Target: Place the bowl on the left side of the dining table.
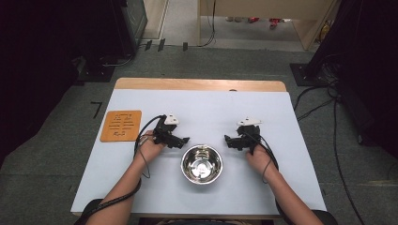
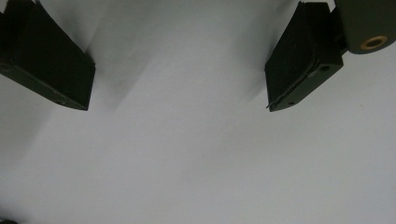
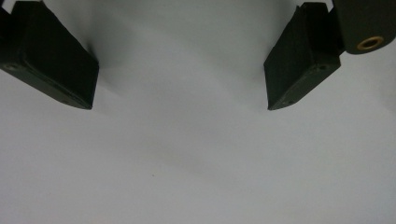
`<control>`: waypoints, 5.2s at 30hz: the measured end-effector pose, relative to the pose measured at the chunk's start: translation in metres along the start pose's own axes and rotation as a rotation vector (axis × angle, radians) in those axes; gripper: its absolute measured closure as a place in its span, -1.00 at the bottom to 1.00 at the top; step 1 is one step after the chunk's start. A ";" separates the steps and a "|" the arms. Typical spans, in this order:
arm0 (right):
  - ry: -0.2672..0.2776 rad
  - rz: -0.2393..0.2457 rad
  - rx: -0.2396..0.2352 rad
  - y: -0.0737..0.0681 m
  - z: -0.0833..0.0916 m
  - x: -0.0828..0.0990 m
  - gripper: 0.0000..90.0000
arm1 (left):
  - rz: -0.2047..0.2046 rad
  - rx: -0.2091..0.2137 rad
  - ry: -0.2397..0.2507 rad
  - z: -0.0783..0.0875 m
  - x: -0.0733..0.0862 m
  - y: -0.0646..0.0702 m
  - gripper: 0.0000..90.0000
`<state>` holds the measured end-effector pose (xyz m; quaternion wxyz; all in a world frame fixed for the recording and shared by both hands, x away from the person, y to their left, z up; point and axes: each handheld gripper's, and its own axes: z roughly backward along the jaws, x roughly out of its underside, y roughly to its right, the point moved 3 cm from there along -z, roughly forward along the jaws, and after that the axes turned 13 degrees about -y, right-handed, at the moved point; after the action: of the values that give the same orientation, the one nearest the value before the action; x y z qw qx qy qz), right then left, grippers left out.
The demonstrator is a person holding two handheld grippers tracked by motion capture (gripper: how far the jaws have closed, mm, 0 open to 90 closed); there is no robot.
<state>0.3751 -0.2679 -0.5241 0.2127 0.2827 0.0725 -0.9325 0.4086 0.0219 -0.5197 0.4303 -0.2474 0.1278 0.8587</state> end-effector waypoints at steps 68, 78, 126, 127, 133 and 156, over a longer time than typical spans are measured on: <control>0.001 0.001 0.000 0.000 0.000 0.000 -0.78 | 0.153 0.055 -0.050 0.013 -0.014 -0.001 -0.43; 0.002 0.001 0.001 0.000 0.000 0.000 -0.78 | 0.128 0.063 -0.049 0.016 -0.017 0.004 -0.30; 0.004 0.004 0.002 0.000 0.000 0.000 -0.78 | 0.108 0.179 -0.009 0.053 -0.022 0.013 -0.03; 0.004 0.004 0.002 0.000 0.000 0.000 -0.78 | 0.109 0.182 -0.007 0.053 -0.022 0.013 -0.04; 0.003 0.004 0.002 0.000 0.000 0.000 -0.78 | 0.088 0.206 -0.012 0.052 -0.022 0.017 -0.15; 0.003 0.004 0.002 0.000 0.000 0.000 -0.78 | 0.043 0.244 -0.026 0.050 -0.028 0.035 -0.27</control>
<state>0.3751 -0.2679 -0.5241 0.2142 0.2845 0.0713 -0.9317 0.3785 0.0041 -0.4621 0.4404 -0.1794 0.2309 0.8488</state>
